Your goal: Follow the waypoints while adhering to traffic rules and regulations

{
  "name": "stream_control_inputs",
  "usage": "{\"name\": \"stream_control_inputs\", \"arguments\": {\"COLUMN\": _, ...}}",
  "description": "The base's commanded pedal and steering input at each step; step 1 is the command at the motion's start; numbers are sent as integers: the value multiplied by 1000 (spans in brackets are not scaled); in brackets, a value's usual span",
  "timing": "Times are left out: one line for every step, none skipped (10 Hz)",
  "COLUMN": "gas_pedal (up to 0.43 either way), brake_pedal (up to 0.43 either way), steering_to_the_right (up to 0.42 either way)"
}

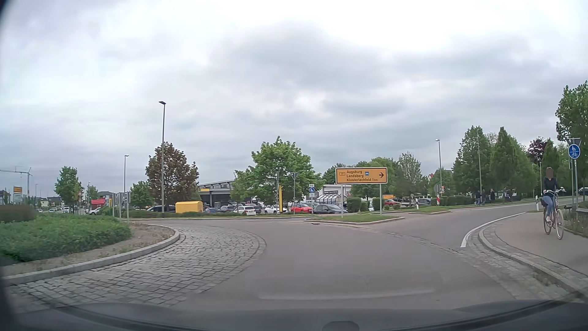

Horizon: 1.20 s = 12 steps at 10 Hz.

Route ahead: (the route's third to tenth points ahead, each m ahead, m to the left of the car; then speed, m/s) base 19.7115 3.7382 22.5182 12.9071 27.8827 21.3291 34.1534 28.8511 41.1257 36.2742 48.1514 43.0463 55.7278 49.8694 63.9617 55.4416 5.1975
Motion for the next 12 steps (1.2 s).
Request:
{"name": "stream_control_inputs", "arguments": {"gas_pedal": 150, "brake_pedal": 0, "steering_to_the_right": 160}}
{"name": "stream_control_inputs", "arguments": {"gas_pedal": 150, "brake_pedal": 0, "steering_to_the_right": 142}}
{"name": "stream_control_inputs", "arguments": {"gas_pedal": 150, "brake_pedal": 0, "steering_to_the_right": 121}}
{"name": "stream_control_inputs", "arguments": {"gas_pedal": 150, "brake_pedal": 0, "steering_to_the_right": 104}}
{"name": "stream_control_inputs", "arguments": {"gas_pedal": 150, "brake_pedal": 0, "steering_to_the_right": 95}}
{"name": "stream_control_inputs", "arguments": {"gas_pedal": 150, "brake_pedal": 0, "steering_to_the_right": 80}}
{"name": "stream_control_inputs", "arguments": {"gas_pedal": 150, "brake_pedal": 0, "steering_to_the_right": 41}}
{"name": "stream_control_inputs", "arguments": {"gas_pedal": 150, "brake_pedal": 0, "steering_to_the_right": -1}}
{"name": "stream_control_inputs", "arguments": {"gas_pedal": 150, "brake_pedal": 0, "steering_to_the_right": -42}}
{"name": "stream_control_inputs", "arguments": {"gas_pedal": 150, "brake_pedal": 0, "steering_to_the_right": -75}}
{"name": "stream_control_inputs", "arguments": {"gas_pedal": 150, "brake_pedal": 0, "steering_to_the_right": -108}}
{"name": "stream_control_inputs", "arguments": {"gas_pedal": 150, "brake_pedal": 0, "steering_to_the_right": -140}}
